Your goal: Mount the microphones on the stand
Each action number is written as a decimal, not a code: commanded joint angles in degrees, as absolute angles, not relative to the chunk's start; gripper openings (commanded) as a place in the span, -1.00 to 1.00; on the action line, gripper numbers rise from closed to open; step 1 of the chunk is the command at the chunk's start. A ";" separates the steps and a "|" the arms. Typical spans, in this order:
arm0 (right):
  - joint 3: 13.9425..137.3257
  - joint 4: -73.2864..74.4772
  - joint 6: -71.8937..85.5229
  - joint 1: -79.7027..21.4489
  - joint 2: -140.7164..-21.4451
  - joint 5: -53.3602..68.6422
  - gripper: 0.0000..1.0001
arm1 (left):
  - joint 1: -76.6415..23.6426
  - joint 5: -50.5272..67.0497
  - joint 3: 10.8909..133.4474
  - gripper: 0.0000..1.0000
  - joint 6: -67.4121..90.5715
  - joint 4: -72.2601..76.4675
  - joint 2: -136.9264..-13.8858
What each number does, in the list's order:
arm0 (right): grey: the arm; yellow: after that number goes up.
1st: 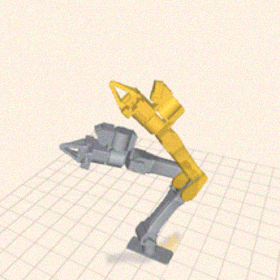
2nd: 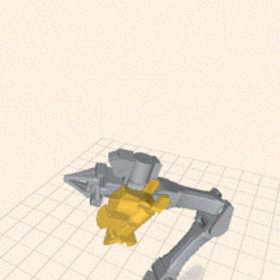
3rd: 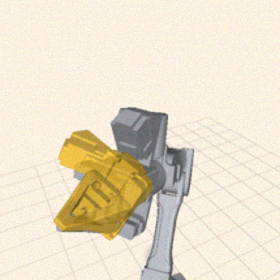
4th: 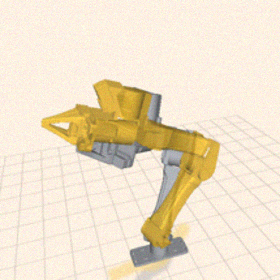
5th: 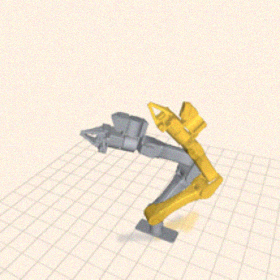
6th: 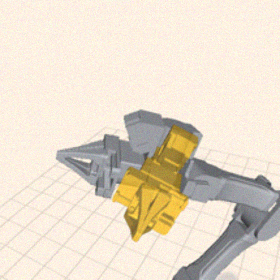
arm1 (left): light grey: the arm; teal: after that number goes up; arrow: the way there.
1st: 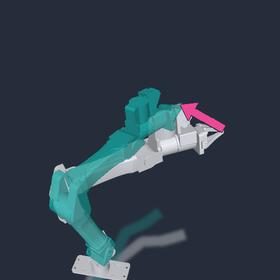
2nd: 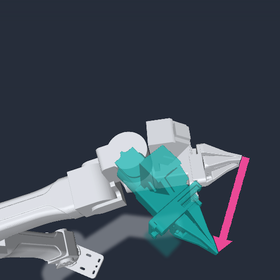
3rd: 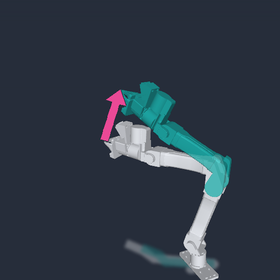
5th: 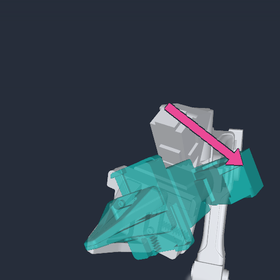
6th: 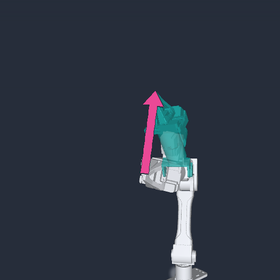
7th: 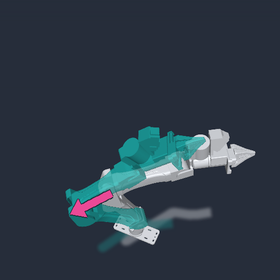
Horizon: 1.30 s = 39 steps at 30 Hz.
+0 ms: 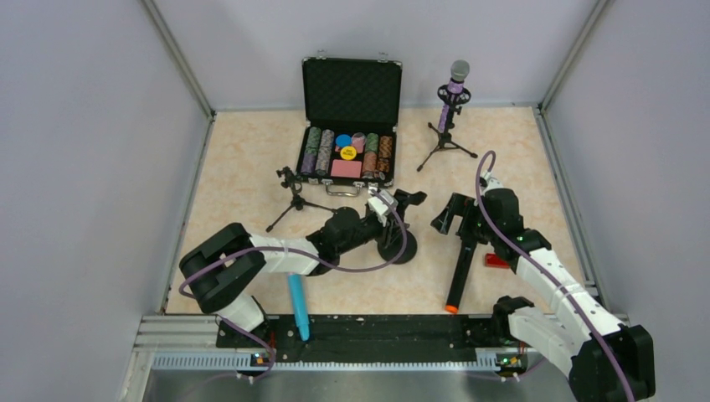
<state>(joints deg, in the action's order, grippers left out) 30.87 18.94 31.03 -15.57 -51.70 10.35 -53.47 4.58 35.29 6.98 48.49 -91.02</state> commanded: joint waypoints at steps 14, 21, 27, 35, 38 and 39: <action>32.73 17.77 30.43 -15.39 -51.09 10.55 0.98 | -53.55 18.32 35.50 -0.98 0.44 48.92 -89.06; 33.48 18.48 30.50 -15.38 -50.98 10.31 0.98 | -53.35 17.81 35.02 0.09 0.44 48.88 -87.71; 33.26 15.48 30.28 -15.40 -51.05 17.26 0.98 | -53.28 13.92 30.86 0.90 2.55 54.48 -83.76; 31.90 13.43 32.09 -15.41 -48.78 22.00 0.98 | -53.25 14.01 25.58 0.97 5.44 52.40 -75.04; 31.34 13.11 34.77 -15.26 -47.31 22.60 0.98 | -53.24 13.22 24.65 0.98 6.87 47.42 -71.16; 31.26 12.99 36.38 -15.09 -46.92 22.88 0.98 | -53.26 12.91 24.54 0.97 7.31 45.26 -69.86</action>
<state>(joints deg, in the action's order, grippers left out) 30.83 15.68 32.16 -15.57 -49.45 20.75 -53.30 14.04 25.56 4.60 49.25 -75.16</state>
